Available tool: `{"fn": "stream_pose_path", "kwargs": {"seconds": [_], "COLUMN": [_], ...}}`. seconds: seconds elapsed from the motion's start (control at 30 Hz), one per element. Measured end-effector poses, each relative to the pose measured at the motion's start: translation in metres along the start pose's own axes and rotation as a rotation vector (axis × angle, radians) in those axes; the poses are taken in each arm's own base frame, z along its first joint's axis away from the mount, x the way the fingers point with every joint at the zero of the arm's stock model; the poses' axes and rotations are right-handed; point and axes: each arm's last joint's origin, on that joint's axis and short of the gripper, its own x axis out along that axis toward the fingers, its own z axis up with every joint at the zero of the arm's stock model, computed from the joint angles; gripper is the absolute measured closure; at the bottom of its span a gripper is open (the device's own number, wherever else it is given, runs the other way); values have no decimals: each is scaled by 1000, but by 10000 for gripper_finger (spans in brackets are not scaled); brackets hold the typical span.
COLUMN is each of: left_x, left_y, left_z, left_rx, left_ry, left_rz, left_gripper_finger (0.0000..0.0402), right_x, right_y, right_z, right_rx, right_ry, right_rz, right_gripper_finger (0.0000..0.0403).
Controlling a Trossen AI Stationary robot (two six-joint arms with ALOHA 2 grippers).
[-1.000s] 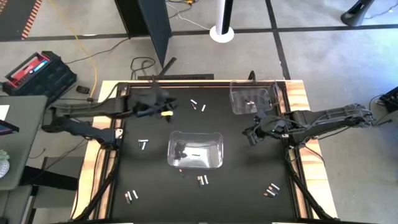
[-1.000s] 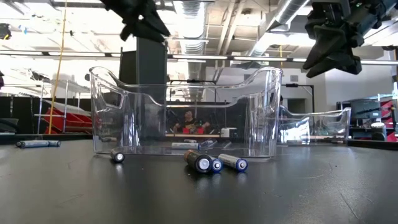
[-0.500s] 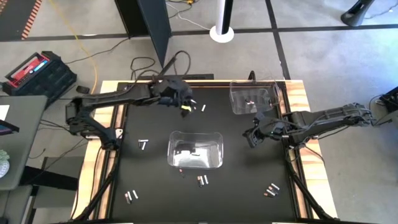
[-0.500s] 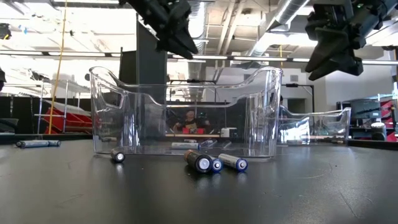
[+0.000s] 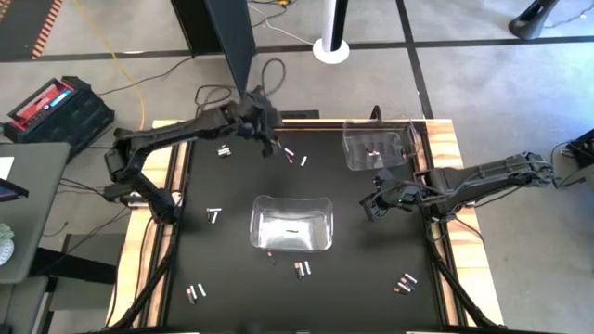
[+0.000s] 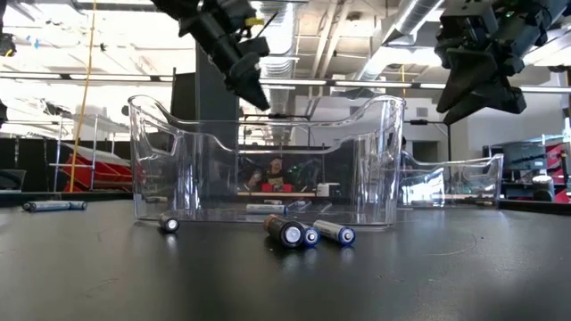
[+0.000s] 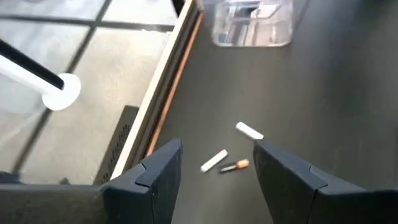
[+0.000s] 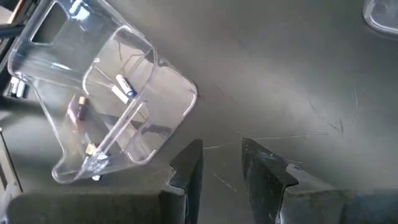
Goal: Sort batteries
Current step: Put the white battery into the left transparent bin
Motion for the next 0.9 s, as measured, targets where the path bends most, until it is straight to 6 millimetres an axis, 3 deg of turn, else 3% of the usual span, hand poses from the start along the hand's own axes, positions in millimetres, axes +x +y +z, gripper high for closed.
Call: {"fn": "stream_pose_path", "kwargs": {"seconds": [0.27, 0.4, 0.67, 0.9], "left_x": [-8, 4, 47, 82], "left_y": [64, 84, 98, 83], "left_z": [-19, -18, 2, 0], "left_rx": [-81, -102, 32, 163], "left_ry": [-76, -46, 163, 261], "left_rz": [13, 3, -134, -253], "left_gripper_finger": [211, 212, 212, 212], "right_x": [5, 10, 15, 17], "right_y": [1, 1, 2, 3], "right_z": [-1, -2, -2, -3], "right_rx": [80, 110, 147, 149], "right_ry": [11, 21, 26, 27], "right_rz": [-21, -41, -55, -56], "right_gripper_finger": [275, 275, 275, 275]}}
